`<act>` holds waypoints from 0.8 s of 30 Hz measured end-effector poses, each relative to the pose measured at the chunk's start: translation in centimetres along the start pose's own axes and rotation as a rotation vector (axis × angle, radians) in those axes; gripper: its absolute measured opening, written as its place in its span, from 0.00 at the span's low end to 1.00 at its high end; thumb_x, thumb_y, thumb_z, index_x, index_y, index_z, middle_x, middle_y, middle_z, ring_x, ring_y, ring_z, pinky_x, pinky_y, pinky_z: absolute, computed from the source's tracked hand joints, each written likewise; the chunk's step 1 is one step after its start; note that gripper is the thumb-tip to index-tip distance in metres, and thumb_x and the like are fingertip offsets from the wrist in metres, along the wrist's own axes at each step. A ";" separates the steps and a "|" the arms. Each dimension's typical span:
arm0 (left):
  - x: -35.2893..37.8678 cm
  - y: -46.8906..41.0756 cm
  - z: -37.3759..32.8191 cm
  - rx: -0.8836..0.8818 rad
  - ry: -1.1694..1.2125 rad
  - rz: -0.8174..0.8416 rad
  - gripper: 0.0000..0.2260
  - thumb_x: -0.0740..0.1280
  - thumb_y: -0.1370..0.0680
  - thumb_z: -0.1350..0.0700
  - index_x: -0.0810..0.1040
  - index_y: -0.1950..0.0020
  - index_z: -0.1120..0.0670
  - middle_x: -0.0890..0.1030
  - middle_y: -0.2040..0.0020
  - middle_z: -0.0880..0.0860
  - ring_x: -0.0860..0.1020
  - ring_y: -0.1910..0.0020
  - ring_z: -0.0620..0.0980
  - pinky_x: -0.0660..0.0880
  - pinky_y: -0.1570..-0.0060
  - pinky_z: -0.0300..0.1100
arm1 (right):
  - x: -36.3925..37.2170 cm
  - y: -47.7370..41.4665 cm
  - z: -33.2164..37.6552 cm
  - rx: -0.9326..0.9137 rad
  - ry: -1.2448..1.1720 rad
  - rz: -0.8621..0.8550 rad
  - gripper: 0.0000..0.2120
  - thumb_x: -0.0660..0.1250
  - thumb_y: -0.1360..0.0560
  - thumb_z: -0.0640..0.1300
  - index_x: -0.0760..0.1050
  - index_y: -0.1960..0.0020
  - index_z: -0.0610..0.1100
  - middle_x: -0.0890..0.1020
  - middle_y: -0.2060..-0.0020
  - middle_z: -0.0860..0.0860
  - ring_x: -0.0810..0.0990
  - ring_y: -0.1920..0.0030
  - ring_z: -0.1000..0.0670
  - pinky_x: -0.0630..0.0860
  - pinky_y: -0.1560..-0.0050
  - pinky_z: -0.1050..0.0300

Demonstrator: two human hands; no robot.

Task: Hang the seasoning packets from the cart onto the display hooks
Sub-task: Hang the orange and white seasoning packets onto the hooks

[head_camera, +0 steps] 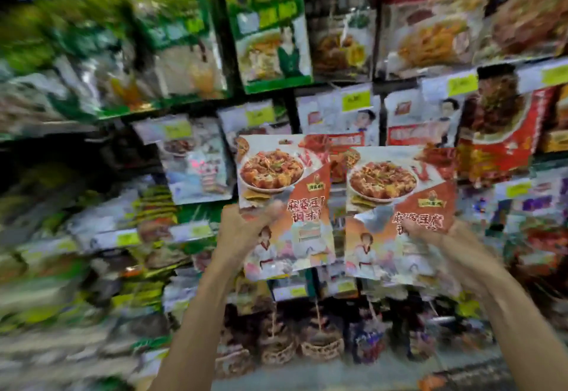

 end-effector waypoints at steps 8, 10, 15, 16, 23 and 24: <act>-15.8 1.7 -1.0 0.033 -0.058 -0.264 0.22 0.73 0.29 0.47 0.70 0.79 0.54 0.70 0.81 0.52 0.68 0.80 0.49 0.66 0.74 0.38 | 16.3 -3.1 1.9 -0.010 -0.011 0.309 0.15 0.74 0.34 0.46 0.80 0.49 0.44 0.87 0.55 0.50 0.85 0.57 0.53 0.77 0.66 0.68; -19.0 1.9 -0.3 0.012 -0.058 -0.287 0.21 0.72 0.31 0.47 0.71 0.77 0.56 0.70 0.81 0.52 0.68 0.80 0.49 0.67 0.73 0.41 | 19.7 -3.1 1.8 -0.009 0.007 0.337 0.15 0.74 0.34 0.47 0.79 0.49 0.46 0.87 0.56 0.53 0.85 0.55 0.55 0.78 0.61 0.65; -25.7 0.6 3.1 -0.065 -0.072 -0.270 0.21 0.73 0.33 0.46 0.73 0.71 0.62 0.72 0.79 0.54 0.70 0.79 0.51 0.67 0.71 0.43 | 26.2 -3.1 0.8 0.013 0.026 0.357 0.15 0.74 0.31 0.46 0.79 0.46 0.43 0.86 0.55 0.49 0.86 0.57 0.52 0.80 0.68 0.62; -26.8 0.2 3.7 -0.070 -0.059 -0.245 0.20 0.73 0.33 0.46 0.73 0.72 0.61 0.72 0.79 0.53 0.70 0.79 0.50 0.68 0.72 0.41 | 27.4 -2.9 0.7 0.010 0.023 0.341 0.15 0.74 0.32 0.47 0.79 0.47 0.44 0.87 0.55 0.50 0.85 0.57 0.53 0.79 0.69 0.63; -36.0 -4.3 7.7 -0.071 -0.034 -0.157 0.22 0.73 0.33 0.45 0.73 0.73 0.63 0.71 0.79 0.56 0.70 0.79 0.51 0.68 0.73 0.42 | 36.7 -2.1 0.1 -0.008 0.018 0.299 0.16 0.73 0.33 0.47 0.79 0.47 0.45 0.86 0.55 0.53 0.85 0.54 0.56 0.79 0.60 0.66; -37.2 -5.0 8.2 -0.068 -0.040 -0.157 0.23 0.73 0.33 0.45 0.73 0.74 0.63 0.72 0.79 0.57 0.71 0.78 0.51 0.69 0.73 0.41 | 37.9 -2.1 0.0 -0.010 0.023 0.297 0.16 0.73 0.33 0.47 0.79 0.47 0.44 0.86 0.54 0.52 0.85 0.53 0.55 0.79 0.60 0.65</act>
Point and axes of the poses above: each hand's wrist, its own y-axis away from the middle knuckle, its own x-axis out of the palm, z = x × y, the point moved 4 cm from there along -y, towards the middle knuckle
